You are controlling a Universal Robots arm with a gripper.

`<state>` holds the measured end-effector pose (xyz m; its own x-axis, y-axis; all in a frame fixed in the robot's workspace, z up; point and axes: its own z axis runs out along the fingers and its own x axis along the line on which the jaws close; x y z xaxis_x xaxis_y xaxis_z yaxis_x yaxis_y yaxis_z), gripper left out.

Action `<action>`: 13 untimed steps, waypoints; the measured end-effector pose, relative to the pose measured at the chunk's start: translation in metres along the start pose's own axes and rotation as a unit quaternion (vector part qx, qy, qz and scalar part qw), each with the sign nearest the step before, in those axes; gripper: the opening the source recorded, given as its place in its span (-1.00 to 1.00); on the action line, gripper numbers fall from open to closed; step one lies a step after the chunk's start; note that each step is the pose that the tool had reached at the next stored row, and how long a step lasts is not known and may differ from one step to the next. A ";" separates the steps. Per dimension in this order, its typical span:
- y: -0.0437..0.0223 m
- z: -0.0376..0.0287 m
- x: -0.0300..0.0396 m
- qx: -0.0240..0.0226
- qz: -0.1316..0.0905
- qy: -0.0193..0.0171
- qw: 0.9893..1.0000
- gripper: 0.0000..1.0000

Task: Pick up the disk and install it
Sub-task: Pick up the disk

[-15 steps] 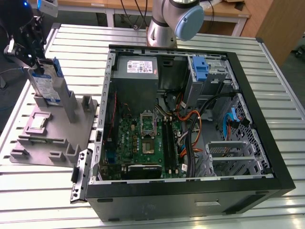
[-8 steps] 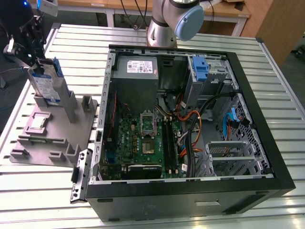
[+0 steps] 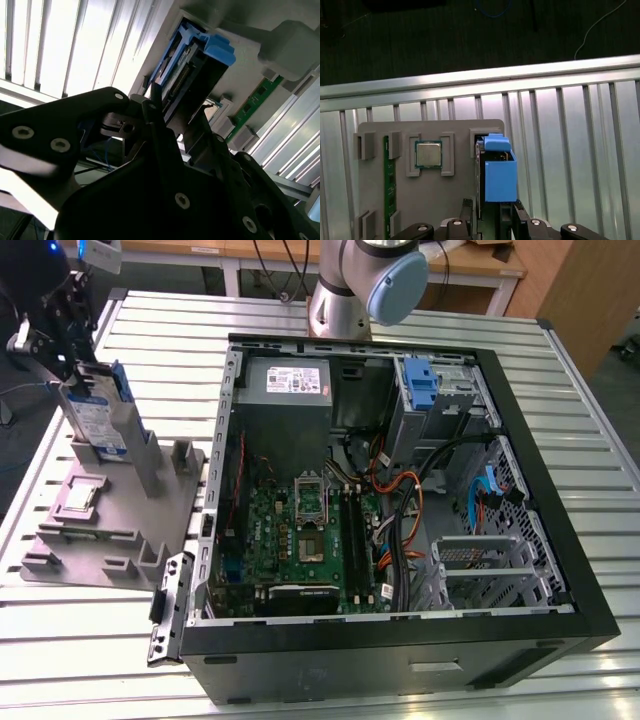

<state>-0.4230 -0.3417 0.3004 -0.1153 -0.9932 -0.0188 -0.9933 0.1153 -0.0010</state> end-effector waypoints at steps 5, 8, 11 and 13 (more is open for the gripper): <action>0.0000 0.0010 0.0000 -0.001 -0.039 0.000 0.999 -0.13; 0.0000 0.0016 0.0001 -0.001 -0.058 0.000 0.998 -0.13; 0.0000 0.0017 0.0001 -0.001 -0.061 0.000 0.998 -0.13; 0.0000 0.0017 0.0001 -0.001 -0.061 0.000 0.998 -0.13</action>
<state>-0.4229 -0.3418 0.2987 0.0066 -0.9998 -0.0185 -1.0000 -0.0066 -0.0010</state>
